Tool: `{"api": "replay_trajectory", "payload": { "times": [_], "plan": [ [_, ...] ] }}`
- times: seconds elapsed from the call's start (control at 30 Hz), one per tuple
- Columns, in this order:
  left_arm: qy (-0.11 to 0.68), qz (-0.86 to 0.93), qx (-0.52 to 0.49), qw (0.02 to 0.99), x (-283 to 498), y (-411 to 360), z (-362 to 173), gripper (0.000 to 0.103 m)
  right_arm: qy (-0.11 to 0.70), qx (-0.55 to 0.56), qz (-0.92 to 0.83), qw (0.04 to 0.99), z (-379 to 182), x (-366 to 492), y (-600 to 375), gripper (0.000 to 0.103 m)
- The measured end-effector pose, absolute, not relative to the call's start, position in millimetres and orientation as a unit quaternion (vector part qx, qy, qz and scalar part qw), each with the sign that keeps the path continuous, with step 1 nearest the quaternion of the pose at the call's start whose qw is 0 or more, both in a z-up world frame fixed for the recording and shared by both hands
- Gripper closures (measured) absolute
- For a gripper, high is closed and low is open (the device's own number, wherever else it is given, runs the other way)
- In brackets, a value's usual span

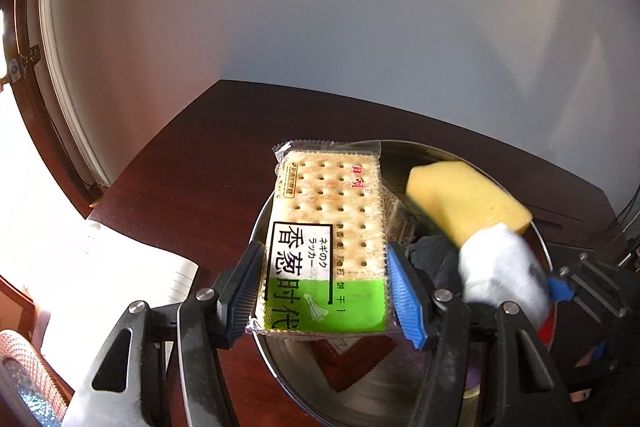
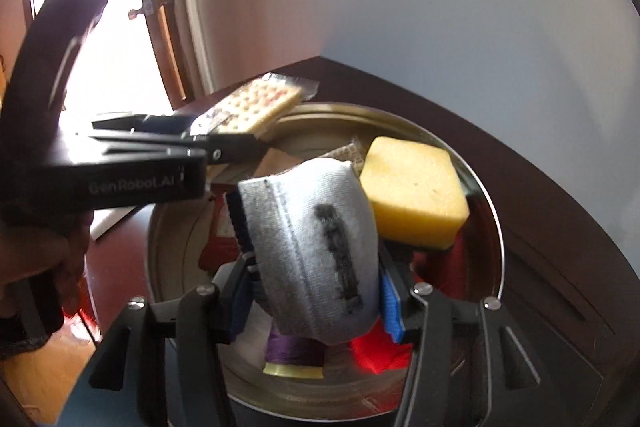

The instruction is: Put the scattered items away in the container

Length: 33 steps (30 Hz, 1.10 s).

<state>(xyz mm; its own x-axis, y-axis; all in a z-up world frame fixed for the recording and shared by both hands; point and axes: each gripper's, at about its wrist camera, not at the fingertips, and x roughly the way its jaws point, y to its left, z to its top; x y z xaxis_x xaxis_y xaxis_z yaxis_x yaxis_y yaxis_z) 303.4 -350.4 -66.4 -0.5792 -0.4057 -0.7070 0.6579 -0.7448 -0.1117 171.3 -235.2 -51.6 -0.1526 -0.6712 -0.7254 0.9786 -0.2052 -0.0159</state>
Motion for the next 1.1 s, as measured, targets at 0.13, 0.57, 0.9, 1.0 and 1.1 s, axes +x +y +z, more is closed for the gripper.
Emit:
{"api": "replay_trajectory", "payload": {
  "times": [0.13,0.57,0.9,1.0,1.1],
  "plan": [
    [0.176,-0.873,0.329,0.313,312.8,-351.8,-64.2,0.041,0.243,0.294,-0.727,0.571,-55.6,157.1,-229.4,0.033],
    [0.139,-0.877,0.281,0.365,340.8,-332.3,-47.0,0.012,0.152,0.247,-0.754,0.589,-25.3,154.0,-188.8,0.012],
    [0.11,-0.849,0.294,0.426,359.2,-313.4,-23.4,0.001,0.126,0.259,-0.754,0.59,-27.9,166.4,-166.6,0.008],
    [0.109,-0.851,0.289,0.424,366.4,-313.7,-13.8,0.001,0.123,0.251,-0.755,0.593,-19.7,177.2,-155.4,0.008],
    [0.107,-0.855,0.278,0.424,373.6,-312.5,-5.6,0.001,0.12,0.243,-0.755,0.597,-8.5,185.8,-144.4,0.008]
  ]
}}
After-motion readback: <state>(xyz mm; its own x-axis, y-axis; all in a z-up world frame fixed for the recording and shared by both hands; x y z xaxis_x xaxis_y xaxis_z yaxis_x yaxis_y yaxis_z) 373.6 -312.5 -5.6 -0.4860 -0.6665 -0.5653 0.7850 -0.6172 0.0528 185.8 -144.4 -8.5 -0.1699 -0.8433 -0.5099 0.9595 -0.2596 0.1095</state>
